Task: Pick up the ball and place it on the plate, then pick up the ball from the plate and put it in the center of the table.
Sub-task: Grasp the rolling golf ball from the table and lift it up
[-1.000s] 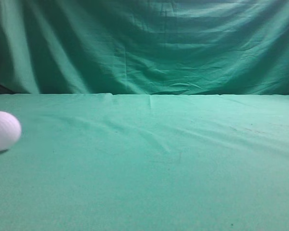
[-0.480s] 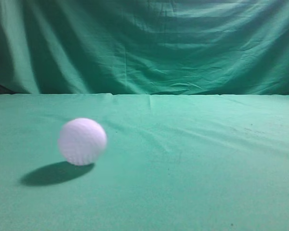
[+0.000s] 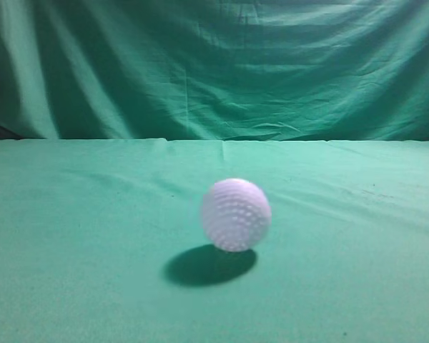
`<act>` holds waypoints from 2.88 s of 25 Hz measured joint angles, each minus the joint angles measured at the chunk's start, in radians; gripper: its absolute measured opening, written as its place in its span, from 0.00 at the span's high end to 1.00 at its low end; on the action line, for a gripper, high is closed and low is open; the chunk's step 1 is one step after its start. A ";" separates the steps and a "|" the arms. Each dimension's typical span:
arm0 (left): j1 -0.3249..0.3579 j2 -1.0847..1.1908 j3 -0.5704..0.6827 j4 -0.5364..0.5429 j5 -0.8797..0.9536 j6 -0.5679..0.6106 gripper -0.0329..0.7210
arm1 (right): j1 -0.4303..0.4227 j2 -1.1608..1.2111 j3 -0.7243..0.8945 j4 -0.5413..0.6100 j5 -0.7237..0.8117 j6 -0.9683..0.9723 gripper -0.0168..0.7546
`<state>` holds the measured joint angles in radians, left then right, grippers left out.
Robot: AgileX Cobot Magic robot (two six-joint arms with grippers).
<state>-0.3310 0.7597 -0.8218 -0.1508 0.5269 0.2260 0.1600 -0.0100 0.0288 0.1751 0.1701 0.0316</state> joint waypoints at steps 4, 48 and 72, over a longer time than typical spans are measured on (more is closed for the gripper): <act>0.000 -0.173 0.173 0.000 -0.060 0.002 0.96 | 0.000 0.000 0.000 0.038 -0.200 0.003 0.91; 0.000 -0.421 0.424 0.061 -0.062 0.002 0.96 | 0.558 1.388 -0.871 -0.137 0.631 -0.234 0.53; 0.000 -0.421 0.424 0.062 -0.062 0.000 0.96 | 0.559 1.748 -0.966 -0.219 0.505 -0.038 0.27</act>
<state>-0.3310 0.3386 -0.3978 -0.0888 0.4649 0.2259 0.7194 1.7380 -0.9371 -0.0443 0.6748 -0.0068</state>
